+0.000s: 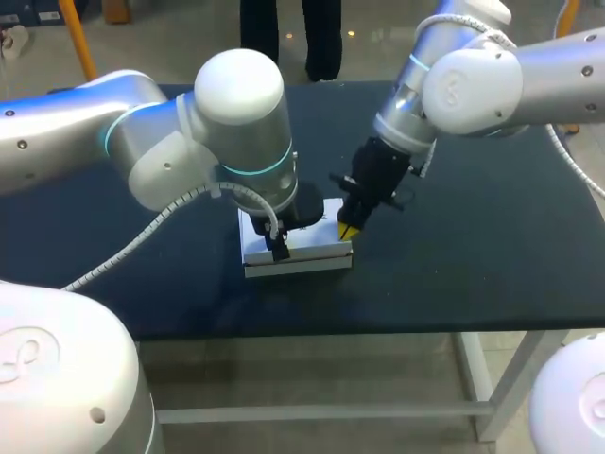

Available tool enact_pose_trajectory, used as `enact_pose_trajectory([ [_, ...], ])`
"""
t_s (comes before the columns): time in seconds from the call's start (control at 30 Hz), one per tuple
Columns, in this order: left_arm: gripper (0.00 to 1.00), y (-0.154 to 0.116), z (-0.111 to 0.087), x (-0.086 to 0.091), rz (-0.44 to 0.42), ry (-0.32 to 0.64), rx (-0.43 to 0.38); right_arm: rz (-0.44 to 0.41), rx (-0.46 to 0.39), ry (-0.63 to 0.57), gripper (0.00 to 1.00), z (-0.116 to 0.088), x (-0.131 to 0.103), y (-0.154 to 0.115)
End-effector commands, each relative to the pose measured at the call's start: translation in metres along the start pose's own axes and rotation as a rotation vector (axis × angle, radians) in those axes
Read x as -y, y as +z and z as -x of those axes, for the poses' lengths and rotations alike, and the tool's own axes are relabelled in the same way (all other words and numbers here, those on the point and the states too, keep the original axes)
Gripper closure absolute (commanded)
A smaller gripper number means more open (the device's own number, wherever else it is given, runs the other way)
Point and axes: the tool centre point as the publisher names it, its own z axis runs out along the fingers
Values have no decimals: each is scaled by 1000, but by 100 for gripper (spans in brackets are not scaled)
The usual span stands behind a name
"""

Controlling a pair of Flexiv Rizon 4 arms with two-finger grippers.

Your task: Assemble the packaging by folding the flat box into shape, placing the metal phone stand inside, and closing the box properly

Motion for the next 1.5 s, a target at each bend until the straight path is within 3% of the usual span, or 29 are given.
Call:
enact_pose_trajectory([
  [0.03, 46, 0, 0, 0, 4, 0, 2, 7, 3, 2, 100, 1, 2, 2],
  [0.47, 47, 1, 0, -2, 4, -3, -4, 14, 10, 10, 100, 2, 1, 5],
  [0.9, 34, -2, -4, -9, -11, 2, -19, 14, 8, 14, 100, 2, 0, 7],
  [1.13, 33, -13, -6, -17, -82, 9, -36, 13, 9, 15, 100, 1, 0, 8],
  [1.2, 37, -21, -6, -22, -131, 16, -46, 12, 10, 16, 100, 1, -1, 9],
  [1.33, 60, -37, -6, -30, -193, 24, -39, 12, 10, 16, 100, 1, -1, 9],
  [1.37, 69, -40, -5, -32, -212, 27, -42, 12, 10, 16, 100, 1, -1, 9],
  [1.43, 100, -47, -3, -34, -247, 12, -53, 13, 10, 16, 100, 1, -1, 9],
  [1.5, 100, -50, 2, -36, -281, -18, -80, 14, 10, 16, 100, 1, -1, 10],
])
